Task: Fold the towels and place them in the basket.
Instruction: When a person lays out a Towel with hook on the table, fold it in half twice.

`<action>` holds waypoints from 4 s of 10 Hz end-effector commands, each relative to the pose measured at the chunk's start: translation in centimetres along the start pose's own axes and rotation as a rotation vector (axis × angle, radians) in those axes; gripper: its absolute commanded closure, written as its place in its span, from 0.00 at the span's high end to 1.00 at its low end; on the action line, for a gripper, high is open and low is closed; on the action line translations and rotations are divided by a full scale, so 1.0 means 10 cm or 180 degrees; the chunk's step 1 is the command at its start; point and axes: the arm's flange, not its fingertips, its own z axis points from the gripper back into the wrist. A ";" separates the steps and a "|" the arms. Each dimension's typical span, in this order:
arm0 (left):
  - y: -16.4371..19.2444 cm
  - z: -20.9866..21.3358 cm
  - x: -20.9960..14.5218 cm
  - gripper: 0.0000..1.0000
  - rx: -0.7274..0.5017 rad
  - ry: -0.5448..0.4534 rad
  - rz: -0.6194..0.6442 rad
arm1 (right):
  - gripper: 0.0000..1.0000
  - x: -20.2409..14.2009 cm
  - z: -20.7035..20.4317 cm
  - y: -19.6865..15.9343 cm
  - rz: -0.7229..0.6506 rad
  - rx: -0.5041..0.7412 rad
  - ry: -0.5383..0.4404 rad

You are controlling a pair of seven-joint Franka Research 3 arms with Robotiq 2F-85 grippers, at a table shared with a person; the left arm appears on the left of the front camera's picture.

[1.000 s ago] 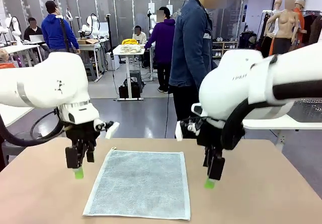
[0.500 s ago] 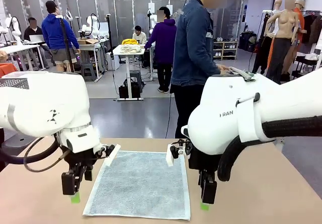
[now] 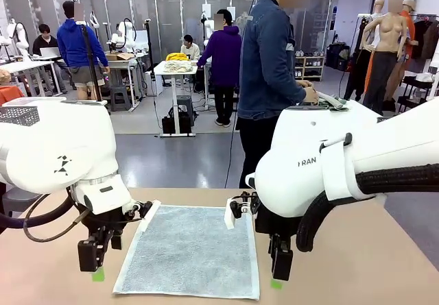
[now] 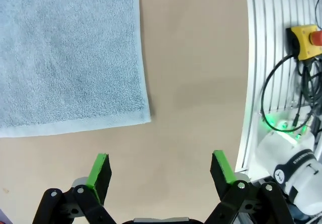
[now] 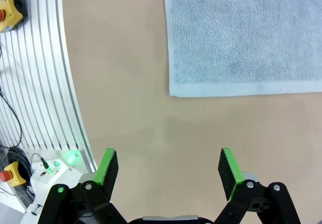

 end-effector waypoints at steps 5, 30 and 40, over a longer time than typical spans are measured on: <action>-0.03 -0.05 0.08 1.00 0.0071 0.0133 0.0036 | 1.00 0.07 -0.08 0.02 -0.0005 -0.0034 0.0156; 0.01 -0.99 -0.17 1.00 0.0336 -0.0197 0.0067 | 1.00 0.26 -0.90 0.07 0.0139 -0.0123 -0.0028; -0.03 -0.98 -0.10 0.63 0.0407 -0.0097 0.0035 | 0.76 0.28 -0.95 0.03 0.0244 -0.0205 -0.0025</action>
